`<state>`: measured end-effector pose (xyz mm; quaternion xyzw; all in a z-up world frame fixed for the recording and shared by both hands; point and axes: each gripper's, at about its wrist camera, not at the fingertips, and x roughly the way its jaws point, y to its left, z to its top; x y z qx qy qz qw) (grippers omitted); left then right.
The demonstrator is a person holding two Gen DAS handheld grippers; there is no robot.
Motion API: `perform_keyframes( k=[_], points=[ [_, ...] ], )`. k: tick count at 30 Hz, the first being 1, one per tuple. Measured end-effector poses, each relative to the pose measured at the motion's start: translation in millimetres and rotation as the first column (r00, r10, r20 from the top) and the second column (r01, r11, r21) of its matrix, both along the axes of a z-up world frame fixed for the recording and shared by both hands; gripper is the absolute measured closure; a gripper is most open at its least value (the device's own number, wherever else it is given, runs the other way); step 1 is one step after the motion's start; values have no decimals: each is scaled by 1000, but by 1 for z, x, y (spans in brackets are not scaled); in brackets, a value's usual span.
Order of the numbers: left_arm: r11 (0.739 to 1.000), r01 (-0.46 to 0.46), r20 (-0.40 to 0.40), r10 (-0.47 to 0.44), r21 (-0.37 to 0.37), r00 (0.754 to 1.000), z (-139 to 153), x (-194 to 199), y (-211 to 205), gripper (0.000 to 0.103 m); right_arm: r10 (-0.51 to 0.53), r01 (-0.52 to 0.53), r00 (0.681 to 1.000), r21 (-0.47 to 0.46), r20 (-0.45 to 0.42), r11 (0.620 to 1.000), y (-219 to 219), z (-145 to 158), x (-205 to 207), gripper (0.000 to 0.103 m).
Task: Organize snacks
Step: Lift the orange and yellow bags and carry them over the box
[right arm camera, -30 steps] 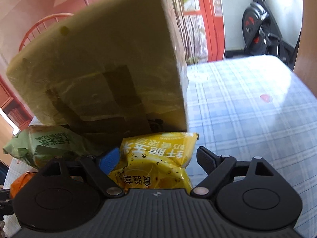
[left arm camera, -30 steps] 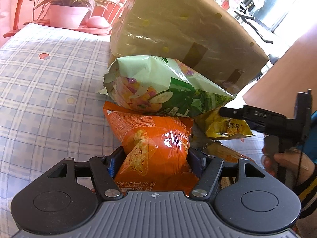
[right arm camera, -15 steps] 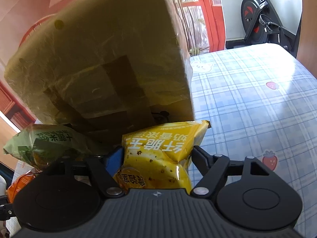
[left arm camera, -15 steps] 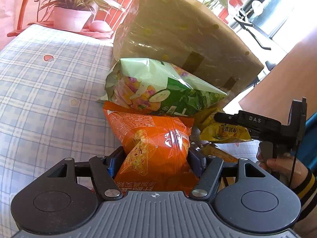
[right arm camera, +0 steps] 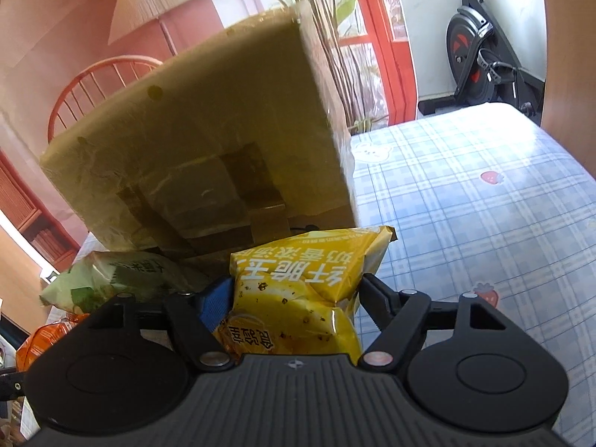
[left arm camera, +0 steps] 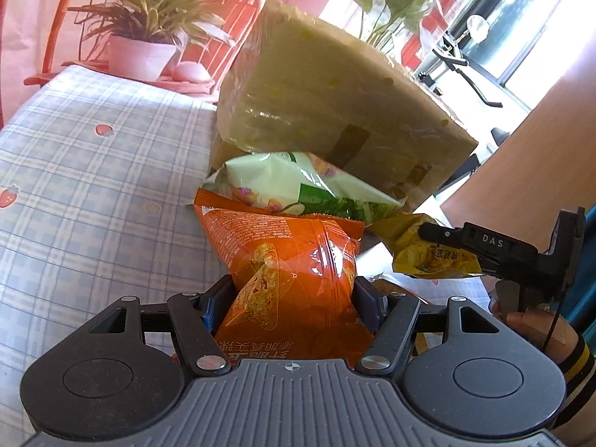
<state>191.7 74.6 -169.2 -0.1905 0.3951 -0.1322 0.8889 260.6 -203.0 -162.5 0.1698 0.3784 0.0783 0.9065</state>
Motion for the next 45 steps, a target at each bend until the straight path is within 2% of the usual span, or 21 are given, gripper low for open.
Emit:
perform_keyframes(
  k=[13,23,36,45],
  points=[
    [999,-45,17,45,1,999,17,-17,19,33,24,-24,997,0,80,1000,2,23,-20,28],
    [997,-83,29,83,-11,996,23,-25,30,33,12,-12,999,0,51,1000,-3,18,-31,29],
    [997,-73,52,74,-29,996,28,-19,29,33,-46,47,998,-13,33,999,-19,14,-46,30],
    [997,-66,86,69,-38,994,37,-12,28,32,-66,66,992,5,105,998,-26,33,-52,30]
  ],
)
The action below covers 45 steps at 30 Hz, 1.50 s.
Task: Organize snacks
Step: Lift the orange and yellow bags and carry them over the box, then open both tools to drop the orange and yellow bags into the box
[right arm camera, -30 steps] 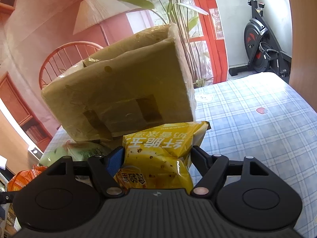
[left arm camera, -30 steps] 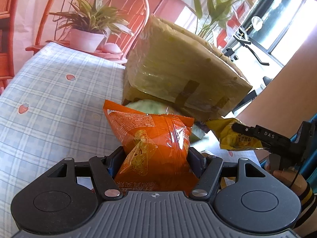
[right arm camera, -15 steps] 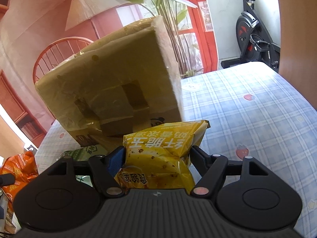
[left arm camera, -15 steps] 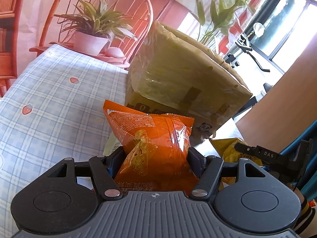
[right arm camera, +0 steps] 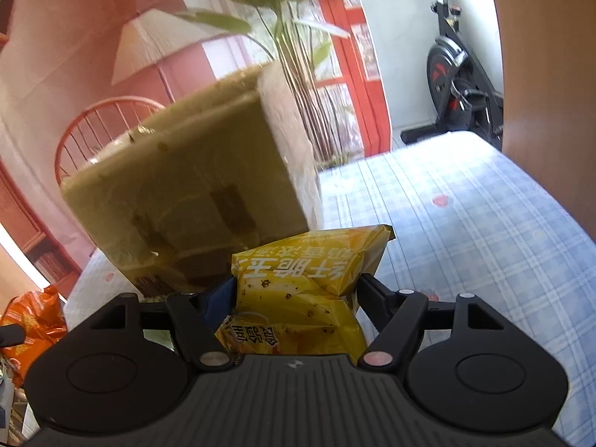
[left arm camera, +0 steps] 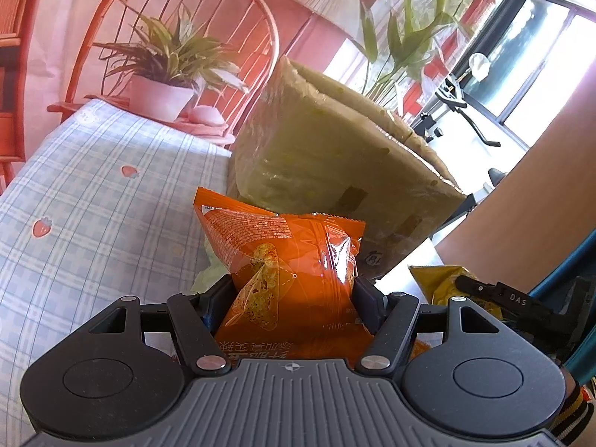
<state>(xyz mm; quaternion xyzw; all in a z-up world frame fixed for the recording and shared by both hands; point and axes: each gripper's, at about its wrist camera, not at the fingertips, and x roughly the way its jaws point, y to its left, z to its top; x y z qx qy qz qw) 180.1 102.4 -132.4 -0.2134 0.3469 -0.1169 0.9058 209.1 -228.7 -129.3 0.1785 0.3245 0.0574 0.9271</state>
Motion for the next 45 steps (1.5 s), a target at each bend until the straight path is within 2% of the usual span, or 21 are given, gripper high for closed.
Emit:
perform_keyframes(
  k=[15,25,36,45],
  points=[
    [998,52,135,-54,21,989,43,11,-11,32,37,-40,981,12,190,999,9,66,-9,30],
    [992,98,241,-113,75,964,82,32,-25,32,61,-69,961,20,271,997,9,101,2,30],
    [983,138,305,-169,120,937,115,102,-52,32,111,-90,942,-78,318,993,22,122,62,30],
    [980,124,270,-163,153,949,117,169,-66,32,142,-100,943,-148,301,984,33,115,125,30]
  ],
)
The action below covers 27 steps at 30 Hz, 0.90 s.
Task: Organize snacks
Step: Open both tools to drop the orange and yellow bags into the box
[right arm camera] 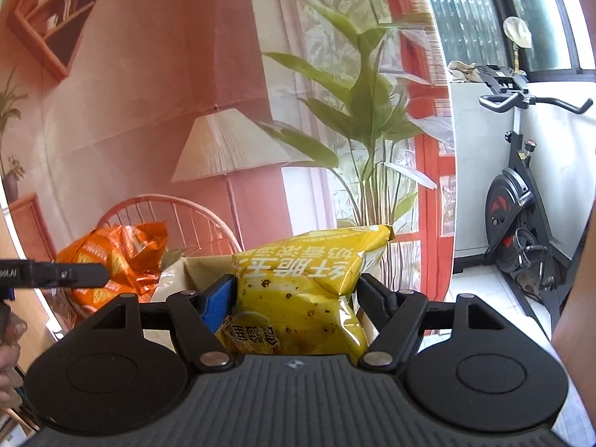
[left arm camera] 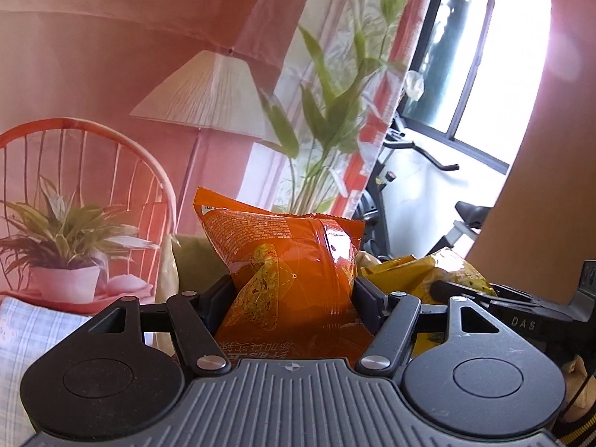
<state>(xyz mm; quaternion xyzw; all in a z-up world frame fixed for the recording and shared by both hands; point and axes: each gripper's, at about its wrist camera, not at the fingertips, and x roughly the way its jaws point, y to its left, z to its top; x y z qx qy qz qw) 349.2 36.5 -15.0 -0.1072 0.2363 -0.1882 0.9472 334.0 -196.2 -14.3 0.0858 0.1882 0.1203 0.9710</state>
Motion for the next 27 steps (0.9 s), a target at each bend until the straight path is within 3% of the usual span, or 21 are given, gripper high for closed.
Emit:
perform_keyframes(
  k=[12,27],
  points=[
    [991,19,-54,-12,134,998,-16,53,-22,32,68,-73,995,-64,-77,995,26,-32,69,30],
    [977,43,-116,-19,209,993,-31,74,-37,28,85,-98,984,-79,-154,992,32,-56,86,27]
  ],
)
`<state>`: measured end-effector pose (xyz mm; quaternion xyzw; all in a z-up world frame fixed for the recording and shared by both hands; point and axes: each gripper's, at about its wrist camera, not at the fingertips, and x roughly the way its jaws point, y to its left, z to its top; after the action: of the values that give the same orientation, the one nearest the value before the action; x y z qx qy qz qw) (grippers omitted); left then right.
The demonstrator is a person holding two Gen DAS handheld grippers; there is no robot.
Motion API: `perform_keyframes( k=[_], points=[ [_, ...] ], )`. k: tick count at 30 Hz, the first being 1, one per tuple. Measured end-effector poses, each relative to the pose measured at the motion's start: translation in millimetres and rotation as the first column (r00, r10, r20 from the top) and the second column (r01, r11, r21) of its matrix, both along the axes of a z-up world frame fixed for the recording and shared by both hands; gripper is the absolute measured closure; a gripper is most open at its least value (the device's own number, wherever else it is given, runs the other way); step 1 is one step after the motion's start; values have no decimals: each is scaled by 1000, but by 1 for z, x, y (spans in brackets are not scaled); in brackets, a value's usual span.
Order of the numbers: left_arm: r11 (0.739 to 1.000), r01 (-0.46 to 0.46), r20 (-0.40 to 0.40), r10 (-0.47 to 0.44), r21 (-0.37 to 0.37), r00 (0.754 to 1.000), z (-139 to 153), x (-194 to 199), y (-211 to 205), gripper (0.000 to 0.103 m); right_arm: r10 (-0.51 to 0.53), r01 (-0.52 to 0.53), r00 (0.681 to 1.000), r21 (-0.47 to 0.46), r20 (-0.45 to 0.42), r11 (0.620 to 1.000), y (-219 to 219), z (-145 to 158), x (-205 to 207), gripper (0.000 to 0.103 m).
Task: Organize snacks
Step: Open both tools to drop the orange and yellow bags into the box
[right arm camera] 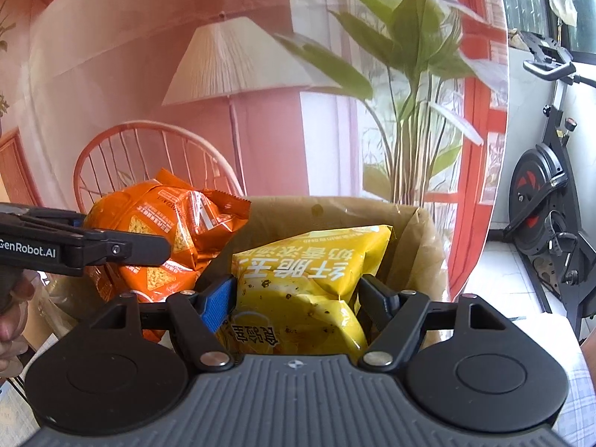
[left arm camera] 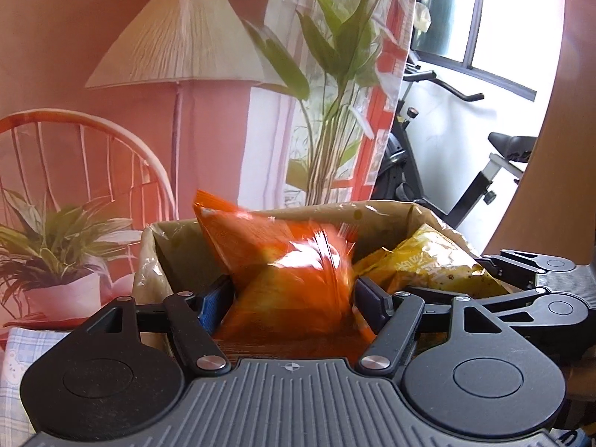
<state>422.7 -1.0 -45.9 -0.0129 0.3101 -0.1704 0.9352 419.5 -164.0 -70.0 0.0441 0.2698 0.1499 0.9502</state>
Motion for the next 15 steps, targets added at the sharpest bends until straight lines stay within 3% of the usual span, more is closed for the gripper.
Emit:
perform_keyframes(
  k=[4,15],
  points=[
    [1000,-2,4,2,9,1000,2,1,-1,26,-4,4,1000,1,-5,1000,-1,-1,0,20],
    [1000,-1,13,1,1,1000,11,-17,1,26,-16,16,1000,14,7,1000,-4,4,-18,20]
  ],
)
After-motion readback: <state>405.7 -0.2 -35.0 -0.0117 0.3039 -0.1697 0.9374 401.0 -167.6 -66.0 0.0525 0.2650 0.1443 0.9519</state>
